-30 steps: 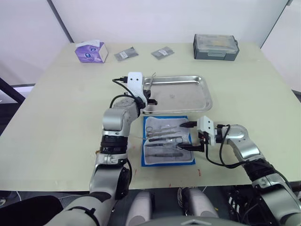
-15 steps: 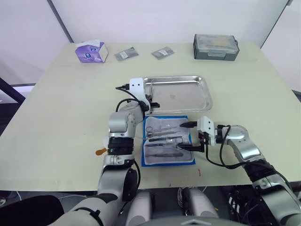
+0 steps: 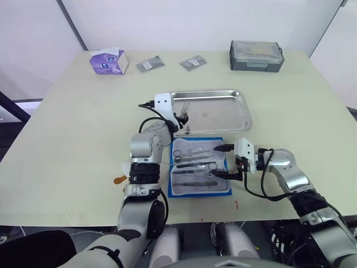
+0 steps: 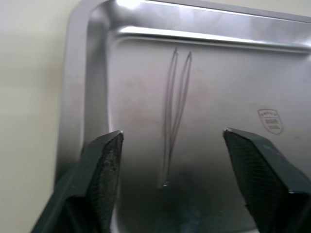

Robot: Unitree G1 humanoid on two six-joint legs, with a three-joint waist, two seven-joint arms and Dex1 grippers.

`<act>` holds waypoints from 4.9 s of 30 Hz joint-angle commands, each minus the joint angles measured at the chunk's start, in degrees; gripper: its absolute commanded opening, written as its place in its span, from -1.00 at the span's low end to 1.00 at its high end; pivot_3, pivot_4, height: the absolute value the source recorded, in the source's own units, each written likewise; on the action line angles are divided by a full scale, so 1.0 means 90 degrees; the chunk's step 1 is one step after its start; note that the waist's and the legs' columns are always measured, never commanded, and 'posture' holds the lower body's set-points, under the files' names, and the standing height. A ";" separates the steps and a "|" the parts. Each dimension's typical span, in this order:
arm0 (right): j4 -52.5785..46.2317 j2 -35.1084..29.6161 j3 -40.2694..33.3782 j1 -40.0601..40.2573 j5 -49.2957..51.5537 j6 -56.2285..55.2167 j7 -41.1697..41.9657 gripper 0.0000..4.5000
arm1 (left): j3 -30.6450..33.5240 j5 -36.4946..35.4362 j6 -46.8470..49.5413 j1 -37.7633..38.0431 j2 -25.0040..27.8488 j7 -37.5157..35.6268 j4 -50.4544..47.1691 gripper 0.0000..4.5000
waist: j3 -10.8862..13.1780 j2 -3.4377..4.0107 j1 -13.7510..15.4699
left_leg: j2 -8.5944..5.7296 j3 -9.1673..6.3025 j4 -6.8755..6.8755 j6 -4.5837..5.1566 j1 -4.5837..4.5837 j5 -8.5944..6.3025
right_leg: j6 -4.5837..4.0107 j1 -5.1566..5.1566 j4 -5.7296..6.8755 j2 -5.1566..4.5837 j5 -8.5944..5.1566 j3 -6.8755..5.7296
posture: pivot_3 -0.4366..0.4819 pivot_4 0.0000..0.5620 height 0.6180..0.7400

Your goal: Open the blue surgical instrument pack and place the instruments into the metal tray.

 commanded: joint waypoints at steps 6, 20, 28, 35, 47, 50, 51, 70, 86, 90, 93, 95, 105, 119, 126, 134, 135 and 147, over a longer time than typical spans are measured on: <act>0.0336 -0.0057 0.0429 0.0353 -0.0536 0.0245 -0.0073 1.00 | -0.0261 -0.0065 -0.0561 -0.0006 0.0279 -0.0517 -0.0599 0.48 | 0.0000 0.0000 0.0011 | 0.0000 -0.0001 -0.0015 -0.0015 0.0001 0.0009 | 0.0000 0.0000 -0.0008 -0.0001 0.0000 -0.0002 | -0.05 -0.47 0.91; 0.0392 -0.0004 0.0430 0.0334 -0.0535 0.0250 -0.0101 1.00 | -0.0625 -0.0976 -0.2244 -0.0128 0.2331 -0.4882 -0.0045 0.48 | 0.0001 0.0001 0.0025 | 0.0003 -0.0001 -0.0039 -0.0037 0.0006 0.0022 | -0.0001 0.0001 -0.0027 0.0007 0.0002 -0.0005 | -0.05 -0.47 0.91; 0.0410 0.0014 0.0405 0.0340 -0.0531 0.0249 -0.0140 1.00 | -0.1325 -0.1267 -0.2930 0.0096 0.3502 -0.7978 0.0302 0.48 | 0.0002 0.0003 0.0024 | 0.0003 0.0000 -0.0041 -0.0030 0.0004 0.0019 | -0.0002 0.0002 -0.0035 0.0011 0.0002 -0.0009 | -0.05 -0.47 0.91; 0.0361 -0.0027 0.0364 0.0418 -0.0509 0.0259 -0.0155 1.00 | -0.1984 -0.0806 -0.3871 0.0436 0.3824 -0.9144 0.0708 0.48 | 0.0002 0.0005 0.0022 | 0.0005 -0.0002 -0.0041 -0.0003 0.0004 0.0004 | -0.0003 0.0001 -0.0035 0.0016 0.0002 -0.0006 | -0.05 -0.47 0.91; 0.0309 -0.0072 0.0332 0.0462 -0.0509 0.0372 -0.0191 1.00 | -0.2427 -0.0200 -0.4611 0.0382 0.3952 -0.9800 0.1709 0.48 | 0.0002 0.0004 0.0030 | 0.0005 -0.0004 -0.0040 -0.0001 0.0002 0.0004 | -0.0003 0.0001 -0.0035 0.0016 0.0002 -0.0012 | -0.05 -0.47 0.91; 0.0241 -0.0083 0.0343 0.0486 -0.0510 0.0522 -0.0213 1.00 | -0.2501 -0.0101 -0.4699 0.0337 0.3941 -0.9902 0.1828 0.48 | 0.0002 0.0004 0.0032 | 0.0005 -0.0002 -0.0040 -0.0001 0.0002 0.0004 | -0.0003 0.0001 -0.0035 0.0017 0.0002 -0.0012 | -0.05 -0.47 0.91; 0.0231 -0.0100 0.0353 0.0483 -0.0536 0.0572 -0.0228 1.00 | -0.2576 0.0014 -0.4864 0.0291 0.3896 -0.9884 0.1930 0.48 | 0.0002 0.0004 0.0032 | 0.0005 -0.0002 -0.0040 -0.0001 0.0001 0.0004 | -0.0003 0.0001 -0.0035 0.0017 0.0002 -0.0013 | -0.05 -0.47 0.91; 0.0058 -0.0172 0.0400 0.0523 -0.0603 0.0813 -0.0317 1.00 | -0.2676 0.0799 -0.6006 -0.0366 0.3218 -0.9411 0.3377 0.48 | 0.0002 0.0004 0.0043 | 0.0003 0.0001 -0.0036 0.0000 -0.0003 0.0004 | -0.0003 0.0002 -0.0034 0.0016 0.0002 -0.0020 | -0.05 -0.47 0.91; 0.0035 -0.0160 0.0412 0.0519 -0.0606 0.0794 -0.0345 1.00 | -0.2545 0.0635 -0.5710 -0.0539 0.3204 -0.9542 0.3363 0.48 | 0.0002 0.0004 0.0039 | 0.0003 0.0000 -0.0035 0.0000 -0.0004 0.0004 | -0.0003 0.0002 -0.0033 0.0016 0.0002 -0.0023 | -0.05 -0.47 0.91; 0.0037 -0.0166 0.0404 0.0521 -0.0605 0.0781 -0.0347 1.00 | -0.2513 0.0507 -0.5506 -0.0484 0.3147 -0.9626 0.3201 0.48 | 0.0002 0.0004 0.0039 | 0.0003 -0.0001 -0.0034 0.0000 -0.0004 0.0004 | -0.0003 0.0002 -0.0032 0.0017 0.0002 -0.0023 | -0.05 -0.47 0.91; 0.0032 -0.0180 0.0396 0.0534 -0.0604 0.0773 -0.0348 1.00 | -0.2463 0.0430 -0.5254 -0.0414 0.3031 -0.9448 0.3013 0.48 | 0.0002 0.0004 0.0038 | 0.0003 0.0000 -0.0034 0.0000 -0.0004 0.0004 | -0.0003 0.0002 -0.0033 0.0017 0.0002 -0.0023 | -0.05 -0.47 0.91; 0.0032 -0.0187 0.0392 0.0551 -0.0606 0.0759 -0.0350 1.00 | -0.2487 0.0459 -0.5222 -0.0316 0.2944 -0.9320 0.2856 0.48 | 0.0001 0.0004 0.0039 | 0.0003 -0.0002 -0.0034 0.0000 -0.0004 0.0004 | -0.0003 0.0002 -0.0032 0.0016 0.0002 -0.0023 | -0.05 -0.47 0.91; 0.0022 -0.0147 0.0410 0.0539 -0.0605 0.0753 -0.0371 1.00 | -0.2736 0.0849 -0.5374 0.0063 0.2934 -0.8923 0.2417 0.48 | 0.0001 0.0004 0.0038 | 0.0003 -0.0012 -0.0034 0.0000 -0.0003 0.0004 | -0.0003 0.0002 -0.0032 0.0016 0.0002 -0.0020 | -0.05 -0.47 0.91; 0.0070 -0.0121 0.0423 0.0515 -0.0601 0.0717 -0.0392 1.00 | -0.2806 0.0922 -0.5585 0.0183 0.3115 -0.9039 0.2479 -0.96 | -0.0004 0.0004 0.0036 | 0.0003 -0.0009 -0.0033 0.0001 0.0002 0.0004 | -0.0003 0.0003 -0.0027 0.0017 0.0002 -0.0017 | -0.05 -0.47 0.91; 0.0066 -0.0136 0.0417 0.0519 -0.0597 0.0711 -0.0396 1.00 | -0.2828 0.0918 -0.5458 0.0135 0.3183 -0.9208 0.2542 -0.96 | -0.0004 0.0005 0.0035 | 0.0003 -0.0008 -0.0033 0.0001 0.0002 0.0004 | -0.0003 0.0004 -0.0027 0.0018 0.0002 -0.0018 | -0.05 -0.47 0.91; 0.0051 -0.0157 0.0402 0.0540 -0.0591 0.0705 -0.0395 1.00 | -0.2365 0.0390 -0.5029 -0.0190 0.3043 -0.9151 0.2619 -0.96 | -0.0004 0.0004 0.0034 | 0.0003 -0.0008 -0.0033 0.0001 0.0001 0.0004 | -0.0003 0.0003 -0.0027 0.0018 0.0002 -0.0019 | -0.05 -0.47 0.91; 0.0052 -0.0153 0.0404 0.0539 -0.0593 0.0706 -0.0398 1.00 | -0.2292 0.0259 -0.4826 -0.0225 0.3042 -0.9209 0.2559 -0.96 | -0.0004 0.0004 0.0034 | 0.0003 -0.0008 -0.0033 0.0001 0.0000 0.0004 | -0.0003 0.0003 -0.0028 0.0018 0.0002 -0.0019 | -0.05 -0.47 0.91; 0.0064 -0.0146 0.0393 0.0534 -0.0600 0.0688 -0.0426 1.00 | -0.2210 -0.0059 -0.4505 0.0020 0.3234 -0.9637 0.1952 -0.62 | -0.0003 0.0004 0.0032 | 0.0004 -0.0009 -0.0033 0.0001 -0.0001 0.0004 | -0.0003 0.0003 -0.0028 0.0018 0.0002 -0.0020 | -0.05 -0.47 0.91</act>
